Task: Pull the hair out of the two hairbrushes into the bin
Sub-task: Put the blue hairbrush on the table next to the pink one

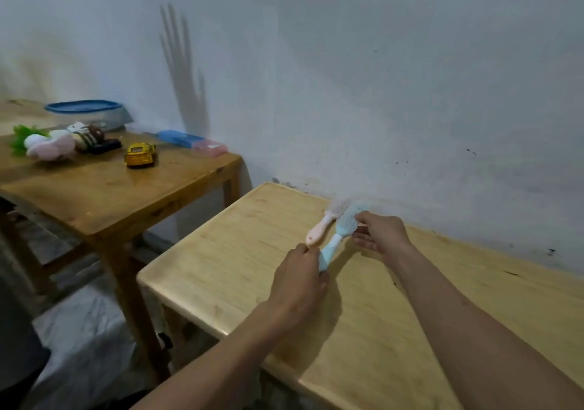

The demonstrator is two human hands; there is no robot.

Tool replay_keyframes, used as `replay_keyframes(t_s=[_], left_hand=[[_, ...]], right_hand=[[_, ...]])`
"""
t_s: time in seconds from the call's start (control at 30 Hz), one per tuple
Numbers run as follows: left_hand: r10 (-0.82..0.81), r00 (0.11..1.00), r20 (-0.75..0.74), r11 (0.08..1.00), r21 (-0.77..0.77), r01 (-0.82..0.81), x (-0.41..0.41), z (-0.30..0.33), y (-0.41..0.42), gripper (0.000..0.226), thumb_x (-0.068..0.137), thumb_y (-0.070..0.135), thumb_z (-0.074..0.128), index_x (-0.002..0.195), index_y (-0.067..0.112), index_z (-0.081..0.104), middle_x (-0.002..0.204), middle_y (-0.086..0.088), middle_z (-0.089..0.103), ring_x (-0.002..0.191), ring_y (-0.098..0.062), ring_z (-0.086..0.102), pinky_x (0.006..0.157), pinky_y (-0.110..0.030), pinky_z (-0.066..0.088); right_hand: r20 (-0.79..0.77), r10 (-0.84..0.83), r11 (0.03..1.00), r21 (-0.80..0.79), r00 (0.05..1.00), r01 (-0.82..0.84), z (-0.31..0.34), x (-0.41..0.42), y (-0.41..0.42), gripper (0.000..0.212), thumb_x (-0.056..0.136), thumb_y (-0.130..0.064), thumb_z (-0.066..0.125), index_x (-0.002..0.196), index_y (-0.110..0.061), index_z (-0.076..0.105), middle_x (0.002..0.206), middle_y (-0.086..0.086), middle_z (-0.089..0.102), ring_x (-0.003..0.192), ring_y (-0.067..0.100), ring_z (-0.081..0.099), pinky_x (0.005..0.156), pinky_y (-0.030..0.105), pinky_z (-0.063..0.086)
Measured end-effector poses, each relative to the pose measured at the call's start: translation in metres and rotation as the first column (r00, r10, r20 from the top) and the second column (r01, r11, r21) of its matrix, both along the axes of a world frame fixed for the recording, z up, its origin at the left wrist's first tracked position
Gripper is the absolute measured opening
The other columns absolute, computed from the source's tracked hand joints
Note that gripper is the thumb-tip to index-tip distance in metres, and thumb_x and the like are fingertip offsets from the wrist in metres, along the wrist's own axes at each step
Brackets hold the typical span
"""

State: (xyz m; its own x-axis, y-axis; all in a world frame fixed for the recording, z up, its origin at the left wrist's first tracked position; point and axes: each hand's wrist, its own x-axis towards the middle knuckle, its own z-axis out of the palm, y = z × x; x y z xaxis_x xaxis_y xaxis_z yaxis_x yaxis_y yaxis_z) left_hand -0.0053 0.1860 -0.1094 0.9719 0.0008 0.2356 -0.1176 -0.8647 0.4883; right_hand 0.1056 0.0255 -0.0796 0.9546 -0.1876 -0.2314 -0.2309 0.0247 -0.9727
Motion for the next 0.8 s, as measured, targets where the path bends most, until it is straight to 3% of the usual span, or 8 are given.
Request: replay_keyframes(t_s=[0.13,0.23,0.47,0.63,0.8], left_hand=[[-0.028,0.999,-0.035,0.999,0.038,0.029,0.03,0.001,-0.019,0.025,0.093,0.021,0.055,0.113,0.007,0.062,0.116,-0.013,0.058,0.106,-0.032,0.055,0.082,-0.041,0.046],[-0.034,0.997,-0.062,0.999,0.036,0.037,0.048,-0.001,-0.032,0.026,0.094,0.02,0.053,0.115,0.006,0.062,0.118,-0.014,0.057,0.109,-0.034,0.055,0.085,-0.043,0.048],[0.011,0.999,-0.039,0.995,0.103,-0.007,0.066,-0.006,-0.049,0.025,0.097,0.021,0.052,0.115,0.009,0.064,0.118,-0.011,0.059,0.106,-0.029,0.057,0.079,-0.038,0.047],[0.017,1.0,-0.001,0.996,0.083,-0.017,0.069,-0.01,-0.05,0.024,0.099,0.02,0.051,0.115,0.011,0.065,0.117,-0.007,0.059,0.101,-0.024,0.057,0.07,-0.031,0.041],[0.0,0.999,0.045,0.998,0.065,-0.003,0.068,-0.011,-0.048,0.026,0.097,0.023,0.055,0.12,0.012,0.061,0.118,-0.007,0.06,0.103,-0.024,0.057,0.074,-0.032,0.046]], right_hand=[[-0.018,-0.05,0.99,-0.134,0.999,0.047,-0.006,0.036,-0.014,0.016,0.088,-0.011,0.07,0.083,0.003,0.066,0.077,0.019,0.071,0.065,0.031,0.069,0.075,0.046,0.063],[-0.02,-0.076,0.967,-0.245,0.997,0.069,-0.008,0.055,-0.02,0.021,0.084,-0.016,0.071,0.078,0.004,0.066,0.076,0.02,0.074,0.066,0.035,0.075,0.071,0.05,0.065],[-0.001,-0.05,0.875,-0.481,0.999,0.044,-0.011,0.072,-0.03,0.025,0.087,-0.021,0.065,0.084,0.003,0.07,0.073,0.017,0.076,0.059,0.029,0.075,0.065,0.037,0.065],[-0.004,-0.032,0.869,-0.493,0.999,0.026,-0.016,0.078,-0.035,0.026,0.087,-0.019,0.067,0.088,0.006,0.071,0.073,0.018,0.076,0.065,0.032,0.077,0.076,0.049,0.065],[0.005,-0.045,0.892,-0.451,0.999,0.042,-0.017,0.076,-0.037,0.027,0.09,-0.02,0.066,0.082,0.005,0.071,0.071,0.018,0.075,0.067,0.032,0.078,0.078,0.048,0.065]])
